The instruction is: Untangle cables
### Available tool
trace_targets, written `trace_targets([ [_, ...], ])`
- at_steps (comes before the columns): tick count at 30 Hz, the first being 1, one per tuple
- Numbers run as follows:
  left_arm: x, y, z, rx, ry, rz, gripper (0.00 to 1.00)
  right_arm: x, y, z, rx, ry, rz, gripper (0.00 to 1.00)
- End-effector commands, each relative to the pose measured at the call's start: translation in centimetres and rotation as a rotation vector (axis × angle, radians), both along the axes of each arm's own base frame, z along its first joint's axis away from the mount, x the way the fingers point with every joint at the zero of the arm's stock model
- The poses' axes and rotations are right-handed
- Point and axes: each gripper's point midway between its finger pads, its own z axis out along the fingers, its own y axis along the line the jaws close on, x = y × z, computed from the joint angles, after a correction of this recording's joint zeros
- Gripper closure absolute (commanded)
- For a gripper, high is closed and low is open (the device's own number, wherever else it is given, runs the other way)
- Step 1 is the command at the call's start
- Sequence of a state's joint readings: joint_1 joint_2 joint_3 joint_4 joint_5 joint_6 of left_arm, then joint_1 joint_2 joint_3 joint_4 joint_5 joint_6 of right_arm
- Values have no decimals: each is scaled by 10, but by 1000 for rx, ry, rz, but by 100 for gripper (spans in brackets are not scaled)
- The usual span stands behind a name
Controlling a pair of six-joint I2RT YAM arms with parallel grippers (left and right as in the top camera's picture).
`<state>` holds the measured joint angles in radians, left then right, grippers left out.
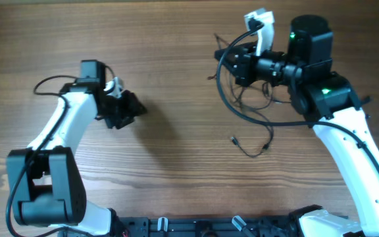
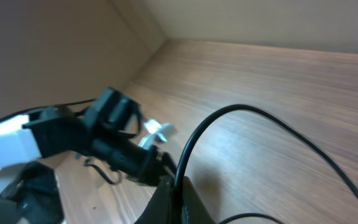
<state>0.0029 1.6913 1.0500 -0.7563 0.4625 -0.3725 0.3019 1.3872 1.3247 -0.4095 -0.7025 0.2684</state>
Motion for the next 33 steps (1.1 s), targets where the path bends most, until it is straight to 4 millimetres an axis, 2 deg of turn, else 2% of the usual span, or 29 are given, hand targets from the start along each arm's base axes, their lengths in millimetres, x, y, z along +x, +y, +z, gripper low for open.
trace_targets([
  [1,3,-36,10,-24,-69,-106,47,-5,10,27,19,-41,-33,96],
  [3,3,-49,11,-25,-91,-144,45,-1,9,26,1,-38,-74,96],
  [8,3,-70,13,-28,-124,-205,44,9,-9,22,-93,-12,-230,96],
  [12,1,-75,12,-21,-128,-220,44,6,-22,38,-157,-28,-282,96],
  [17,1,-75,12,-21,-128,-220,45,-6,-30,78,-158,-63,-292,96],
  [21,1,-75,12,-21,-127,-220,45,-16,-36,133,-104,-166,-307,96],
  [27,1,-74,12,-21,-127,-220,45,-22,-53,201,-54,-350,-389,96],
  [30,0,-74,12,-20,-124,-220,46,-15,-77,217,-80,-407,-515,96],
  [33,-1,-74,12,-19,-120,-220,46,-5,-96,208,-129,-383,-596,96],
])
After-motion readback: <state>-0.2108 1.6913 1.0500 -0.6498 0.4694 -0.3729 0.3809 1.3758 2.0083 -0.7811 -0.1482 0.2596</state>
